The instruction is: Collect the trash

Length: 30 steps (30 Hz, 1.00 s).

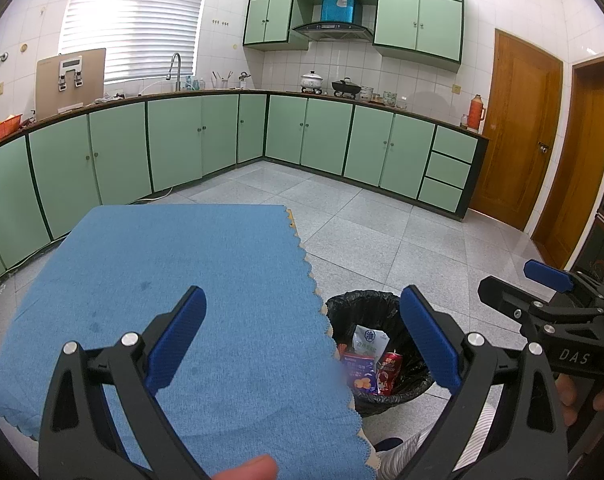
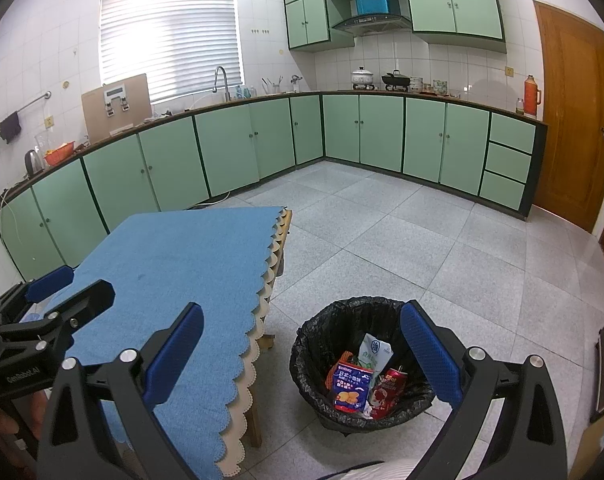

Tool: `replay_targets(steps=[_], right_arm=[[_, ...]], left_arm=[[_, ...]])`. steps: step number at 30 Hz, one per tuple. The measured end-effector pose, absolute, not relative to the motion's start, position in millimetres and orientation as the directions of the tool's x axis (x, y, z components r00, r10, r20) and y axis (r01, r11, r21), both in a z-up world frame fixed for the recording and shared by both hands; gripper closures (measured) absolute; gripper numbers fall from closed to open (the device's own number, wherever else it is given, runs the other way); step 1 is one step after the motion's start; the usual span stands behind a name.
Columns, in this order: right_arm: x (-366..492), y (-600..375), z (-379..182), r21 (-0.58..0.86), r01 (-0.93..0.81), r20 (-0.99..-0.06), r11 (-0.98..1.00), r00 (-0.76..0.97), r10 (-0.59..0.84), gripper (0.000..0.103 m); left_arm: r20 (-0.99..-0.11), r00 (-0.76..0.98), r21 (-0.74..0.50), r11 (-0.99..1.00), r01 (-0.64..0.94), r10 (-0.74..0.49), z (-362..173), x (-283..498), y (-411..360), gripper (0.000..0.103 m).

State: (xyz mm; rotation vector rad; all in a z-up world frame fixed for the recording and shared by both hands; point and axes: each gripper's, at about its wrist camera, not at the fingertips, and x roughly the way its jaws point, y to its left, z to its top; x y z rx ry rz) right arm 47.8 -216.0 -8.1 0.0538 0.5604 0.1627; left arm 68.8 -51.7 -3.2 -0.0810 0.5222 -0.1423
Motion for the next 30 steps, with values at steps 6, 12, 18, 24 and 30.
replay_targets(steps=[6, 12, 18, 24, 30], right_arm=[[47.6, -215.7, -8.0, 0.095, -0.139, -0.524, 0.986, 0.835, 0.168, 0.006], [47.4, -215.5, -8.2, 0.096, -0.139, -0.523, 0.986, 0.835, 0.168, 0.006], [48.2, -215.0, -7.5, 0.095, -0.139, -0.523, 0.986, 0.836, 0.168, 0.006], [47.8, -215.2, -8.1, 0.095, -0.139, -0.523, 0.986, 0.835, 0.169, 0.006], [47.7, -215.2, -8.5, 0.095, -0.139, -0.523, 0.986, 0.836, 0.168, 0.006]], left_arm=[[-0.491, 0.857, -0.114, 0.987, 0.113, -0.155, -3.9, 69.5, -50.7, 0.008], [-0.491, 0.857, -0.113, 0.987, 0.114, -0.155, -3.8, 69.6, -50.6, 0.008], [-0.492, 0.857, -0.112, 0.987, 0.113, -0.154, -4.1, 69.9, -50.0, 0.008], [-0.492, 0.857, -0.112, 0.987, 0.113, -0.154, -3.6, 70.0, -50.7, 0.008], [-0.493, 0.857, -0.112, 0.987, 0.113, -0.153, -3.2, 70.0, -51.0, 0.008]])
